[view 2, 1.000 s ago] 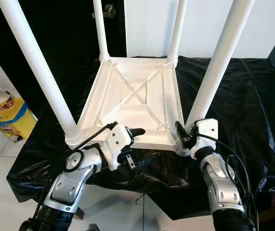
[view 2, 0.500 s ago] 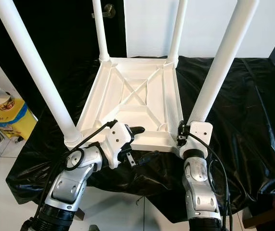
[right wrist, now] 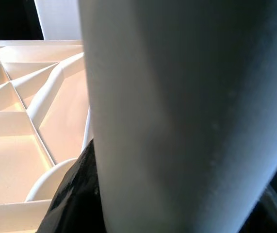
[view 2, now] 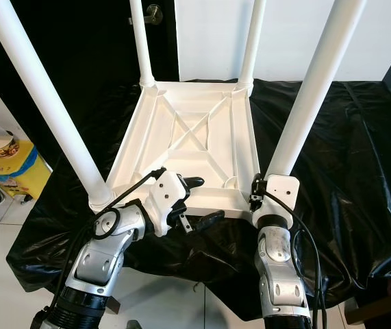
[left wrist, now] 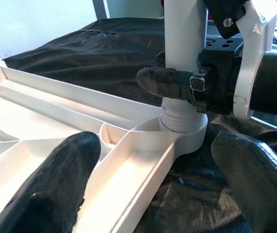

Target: Building children table

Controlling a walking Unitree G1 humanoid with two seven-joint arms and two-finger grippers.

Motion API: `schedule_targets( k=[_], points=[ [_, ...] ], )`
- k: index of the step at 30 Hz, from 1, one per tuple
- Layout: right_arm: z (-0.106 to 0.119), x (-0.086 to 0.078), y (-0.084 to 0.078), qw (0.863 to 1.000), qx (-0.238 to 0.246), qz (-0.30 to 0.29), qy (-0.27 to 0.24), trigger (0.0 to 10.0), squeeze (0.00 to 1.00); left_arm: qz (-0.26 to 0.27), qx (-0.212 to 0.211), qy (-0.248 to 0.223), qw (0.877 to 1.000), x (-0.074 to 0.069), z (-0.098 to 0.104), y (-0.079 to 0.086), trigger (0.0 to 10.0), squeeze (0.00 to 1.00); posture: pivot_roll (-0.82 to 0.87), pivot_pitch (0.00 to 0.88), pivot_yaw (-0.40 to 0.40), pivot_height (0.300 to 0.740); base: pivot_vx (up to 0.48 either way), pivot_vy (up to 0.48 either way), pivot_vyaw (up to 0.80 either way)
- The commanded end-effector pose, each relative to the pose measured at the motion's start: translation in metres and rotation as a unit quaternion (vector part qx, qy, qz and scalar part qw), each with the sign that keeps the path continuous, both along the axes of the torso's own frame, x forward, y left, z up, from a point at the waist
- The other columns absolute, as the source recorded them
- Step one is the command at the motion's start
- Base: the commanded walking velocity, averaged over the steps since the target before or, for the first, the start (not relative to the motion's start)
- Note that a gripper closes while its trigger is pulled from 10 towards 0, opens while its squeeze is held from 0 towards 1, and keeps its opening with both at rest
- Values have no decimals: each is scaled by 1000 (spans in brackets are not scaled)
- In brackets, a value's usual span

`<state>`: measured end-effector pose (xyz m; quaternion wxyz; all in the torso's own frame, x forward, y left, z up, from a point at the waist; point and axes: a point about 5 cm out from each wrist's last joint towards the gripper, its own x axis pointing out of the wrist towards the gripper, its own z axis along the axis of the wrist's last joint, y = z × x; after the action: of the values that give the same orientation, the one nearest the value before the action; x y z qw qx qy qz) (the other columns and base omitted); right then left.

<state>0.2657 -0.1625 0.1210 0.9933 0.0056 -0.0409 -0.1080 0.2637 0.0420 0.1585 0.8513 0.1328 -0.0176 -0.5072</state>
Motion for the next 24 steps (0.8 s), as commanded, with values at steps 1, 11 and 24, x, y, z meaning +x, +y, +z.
schedule_targets(
  k=[1, 11, 24],
  points=[
    [-11, -3, 3, 1000, 0, 7, 28, 10000, 0, 106, -17, -21, 994, 9, 1, 7, 10000, 0, -97, 9, 7, 740, 0, 0, 0],
    [-2, -12, -20, 997, -11, 75, -7, 10000, 1000, 110, -19, -28, 993, 11, 4, 7, 10000, 0, -90, 0, 5, 740, 0, 0, 0],
    [4, -11, -58, 966, -52, 254, 11, 10000, 0, 105, -14, -31, 994, 10, 4, 7, 10000, 0, -82, 0, 17, 740, 0, 0, 0]
  ],
)
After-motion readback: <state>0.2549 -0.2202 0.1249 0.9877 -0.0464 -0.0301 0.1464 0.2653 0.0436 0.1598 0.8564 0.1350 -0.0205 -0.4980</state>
